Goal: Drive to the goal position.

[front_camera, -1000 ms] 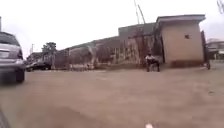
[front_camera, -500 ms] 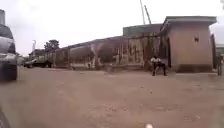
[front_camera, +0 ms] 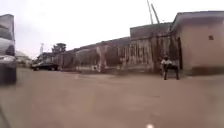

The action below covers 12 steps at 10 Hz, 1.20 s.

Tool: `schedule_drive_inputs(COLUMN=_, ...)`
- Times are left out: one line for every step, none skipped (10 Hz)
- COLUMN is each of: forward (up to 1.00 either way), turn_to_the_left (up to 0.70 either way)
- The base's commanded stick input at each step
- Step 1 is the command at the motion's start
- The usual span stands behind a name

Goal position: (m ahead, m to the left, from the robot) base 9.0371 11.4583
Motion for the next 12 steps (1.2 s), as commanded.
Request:
schedule_drive_inputs(forward=1.00, turn_to_the_left=0.40)
schedule_drive_inputs(forward=1.00, turn_to_the_left=0.40)
schedule_drive_inputs(forward=1.00, turn_to_the_left=0.40)
schedule_drive_inputs(forward=1.00, turn_to_the_left=0.40)
schedule_drive_inputs(forward=1.00, turn_to_the_left=0.40)
schedule_drive_inputs(forward=1.00, turn_to_the_left=0.00)
schedule_drive_inputs(forward=1.00, turn_to_the_left=0.00)
schedule_drive_inputs(forward=1.00, turn_to_the_left=0.00)
schedule_drive_inputs(forward=1.00, turn_to_the_left=0.00)
schedule_drive_inputs(forward=1.00, turn_to_the_left=0.00)
schedule_drive_inputs(forward=1.00, turn_to_the_left=0.00)
schedule_drive_inputs(forward=1.00, turn_to_the_left=0.00)
